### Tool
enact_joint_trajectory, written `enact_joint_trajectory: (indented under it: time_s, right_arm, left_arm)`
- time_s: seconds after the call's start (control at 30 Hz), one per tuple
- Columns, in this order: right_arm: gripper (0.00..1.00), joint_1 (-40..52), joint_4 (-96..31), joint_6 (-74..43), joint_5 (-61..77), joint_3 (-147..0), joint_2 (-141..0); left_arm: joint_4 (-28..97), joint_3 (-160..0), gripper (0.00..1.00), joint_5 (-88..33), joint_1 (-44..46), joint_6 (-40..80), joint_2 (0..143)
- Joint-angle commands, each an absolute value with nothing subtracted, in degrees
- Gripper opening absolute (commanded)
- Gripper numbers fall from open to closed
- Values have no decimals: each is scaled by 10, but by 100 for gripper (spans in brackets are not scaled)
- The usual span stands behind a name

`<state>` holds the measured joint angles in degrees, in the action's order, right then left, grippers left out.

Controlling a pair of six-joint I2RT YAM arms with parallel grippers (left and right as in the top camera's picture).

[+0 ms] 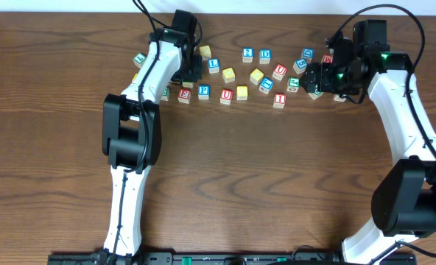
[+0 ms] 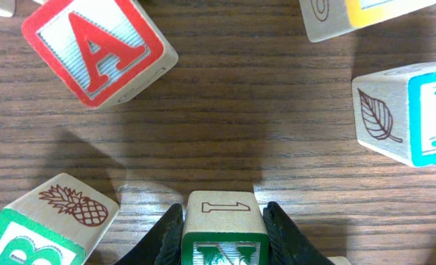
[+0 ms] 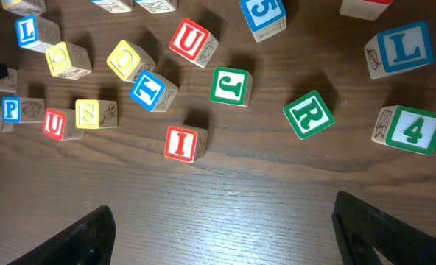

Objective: Spell out NEURIPS
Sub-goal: 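Lower the left gripper and grasp the green N block, then carry the green N block forward and set it down on the open table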

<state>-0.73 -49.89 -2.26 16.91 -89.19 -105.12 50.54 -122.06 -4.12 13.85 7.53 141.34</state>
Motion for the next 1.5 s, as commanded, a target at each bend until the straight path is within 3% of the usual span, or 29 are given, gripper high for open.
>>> enact_joint_trajectory:
  time_s: [0.0, 0.33, 0.7, 1.0, 1.23, 1.47]
  right_arm:
    - [91, -11, -499, -16, 160, -888, -1049]
    - [92, -11, -499, -16, 149, -888, -1049]
    - [93, -10, -497, -16, 134, -888, -1049]
    - [95, -12, -494, -16, 134, -888, -1049]
    - [95, -11, -491, -16, 134, -888, -1049]
    - [96, -11, -486, -16, 134, -888, -1049]
  left_arm:
    - [516, -1222, 27, -34, 138, 85, 1402]
    - [554, -1226, 27, -34, 138, 85, 1297]
    - [687, -1226, 27, -34, 139, 85, 1151]
    - [810, -1197, 27, -41, 142, 89, 1138]
    - [768, -1082, 27, -41, 147, 109, 1138]
    - [630, -948, 27, -40, 157, 113, 1138]
